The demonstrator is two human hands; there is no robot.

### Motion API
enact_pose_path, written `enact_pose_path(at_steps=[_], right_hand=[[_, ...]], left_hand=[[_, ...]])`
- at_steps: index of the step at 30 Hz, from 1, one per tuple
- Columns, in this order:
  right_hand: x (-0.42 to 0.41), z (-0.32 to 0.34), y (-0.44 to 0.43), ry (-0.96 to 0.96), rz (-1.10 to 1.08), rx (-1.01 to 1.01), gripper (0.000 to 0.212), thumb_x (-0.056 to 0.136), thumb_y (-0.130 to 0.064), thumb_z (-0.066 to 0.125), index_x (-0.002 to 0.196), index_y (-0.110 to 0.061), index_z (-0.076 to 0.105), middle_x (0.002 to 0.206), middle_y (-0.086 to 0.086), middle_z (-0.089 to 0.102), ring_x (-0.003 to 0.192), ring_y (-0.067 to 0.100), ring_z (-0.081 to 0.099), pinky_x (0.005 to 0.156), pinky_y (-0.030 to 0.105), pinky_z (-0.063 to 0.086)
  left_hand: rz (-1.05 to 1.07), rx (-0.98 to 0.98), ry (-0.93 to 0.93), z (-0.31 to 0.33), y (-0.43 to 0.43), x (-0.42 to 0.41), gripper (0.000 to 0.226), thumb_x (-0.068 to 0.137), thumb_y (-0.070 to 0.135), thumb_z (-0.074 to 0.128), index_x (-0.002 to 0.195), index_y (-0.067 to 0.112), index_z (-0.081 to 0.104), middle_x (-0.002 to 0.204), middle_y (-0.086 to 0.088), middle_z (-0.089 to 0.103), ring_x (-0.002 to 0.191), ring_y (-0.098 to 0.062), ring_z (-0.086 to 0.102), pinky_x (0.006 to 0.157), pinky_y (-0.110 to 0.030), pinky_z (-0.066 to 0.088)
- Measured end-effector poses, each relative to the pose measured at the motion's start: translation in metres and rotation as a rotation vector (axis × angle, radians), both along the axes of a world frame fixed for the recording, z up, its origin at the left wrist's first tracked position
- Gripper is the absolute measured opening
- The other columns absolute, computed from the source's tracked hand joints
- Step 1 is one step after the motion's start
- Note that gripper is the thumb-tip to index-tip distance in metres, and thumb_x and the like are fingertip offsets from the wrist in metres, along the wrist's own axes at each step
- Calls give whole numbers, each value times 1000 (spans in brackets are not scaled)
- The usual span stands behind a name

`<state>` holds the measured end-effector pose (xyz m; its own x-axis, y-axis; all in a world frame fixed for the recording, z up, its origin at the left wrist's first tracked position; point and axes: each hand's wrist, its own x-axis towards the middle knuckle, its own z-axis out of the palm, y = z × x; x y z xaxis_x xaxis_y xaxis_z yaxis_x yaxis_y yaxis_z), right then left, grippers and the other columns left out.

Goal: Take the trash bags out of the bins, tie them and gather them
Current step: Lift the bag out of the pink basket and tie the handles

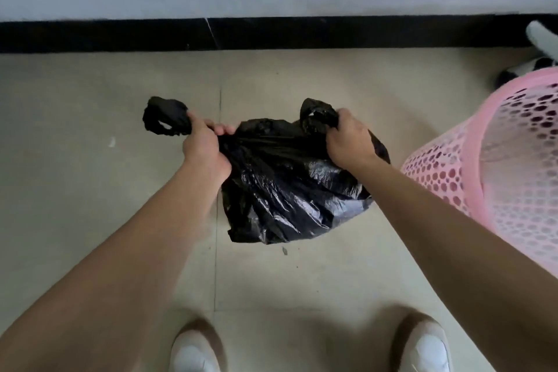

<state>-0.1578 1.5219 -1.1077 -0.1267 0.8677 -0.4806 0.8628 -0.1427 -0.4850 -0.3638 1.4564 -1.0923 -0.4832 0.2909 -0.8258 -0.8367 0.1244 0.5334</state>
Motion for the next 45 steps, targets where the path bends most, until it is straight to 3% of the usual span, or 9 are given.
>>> enact_pose_path(at_steps=[3,8,15,19,23,31,35,38,45], right_hand=[[-11,-28,16,-52,1,-36,34,98,-29,43,109,-5,63,97,20,63,91,37,59,72,34,41],[-25,-27,47,-62,80,-8,41,102,-38,37,103,-6,63,93,15,60,84,33,58,69,32,41],[-48,18,63,-93,223,97,31,102,-27,36,92,-6,57,78,11,54,68,26,53,65,31,43],[-47,33,54,-76,239,145,31,102,-28,38,87,-6,55,72,9,50,61,23,50,53,31,38],[-34,36,44,125,330,265,37,98,-56,43,101,-21,54,77,0,60,73,22,62,57,34,44],[1,53,57,194,338,341,34,98,-45,53,85,-16,64,80,9,65,73,24,60,61,32,42],[6,62,58,550,71,224,25,99,-30,51,101,-13,69,104,9,71,101,25,65,95,41,51],[-2,78,61,818,-123,107,22,96,-36,48,98,-23,66,104,6,74,99,27,69,95,50,54],[6,85,57,679,-57,222,31,102,-43,41,84,-26,59,84,3,55,80,20,53,76,36,41]], left_hand=[[-148,103,-7,-32,11,-10,45,99,50,51,67,19,43,46,7,35,37,-10,34,44,-17,41],[-682,143,214,-46,33,-26,36,88,36,69,69,27,39,52,8,24,45,-10,21,53,-27,18],[-1011,352,606,13,57,-18,54,73,64,74,91,17,55,55,11,28,49,-9,23,48,-19,25],[-992,409,777,34,52,-4,11,81,30,81,85,30,71,70,19,70,69,3,66,69,-11,49],[-596,245,775,37,62,-11,9,85,25,75,87,26,66,88,6,70,93,-18,65,90,-37,53],[-439,340,618,64,64,-18,11,88,13,73,85,14,63,64,2,53,49,-12,49,65,-30,57],[-596,429,443,67,57,-17,17,85,3,64,76,16,57,67,0,48,49,-15,40,59,-26,49],[-608,564,152,69,55,-15,9,89,9,43,84,7,50,63,2,29,52,-12,24,44,-22,38],[-568,483,190,62,51,-4,22,106,10,37,107,6,59,71,-9,63,54,-18,67,51,-24,56]])
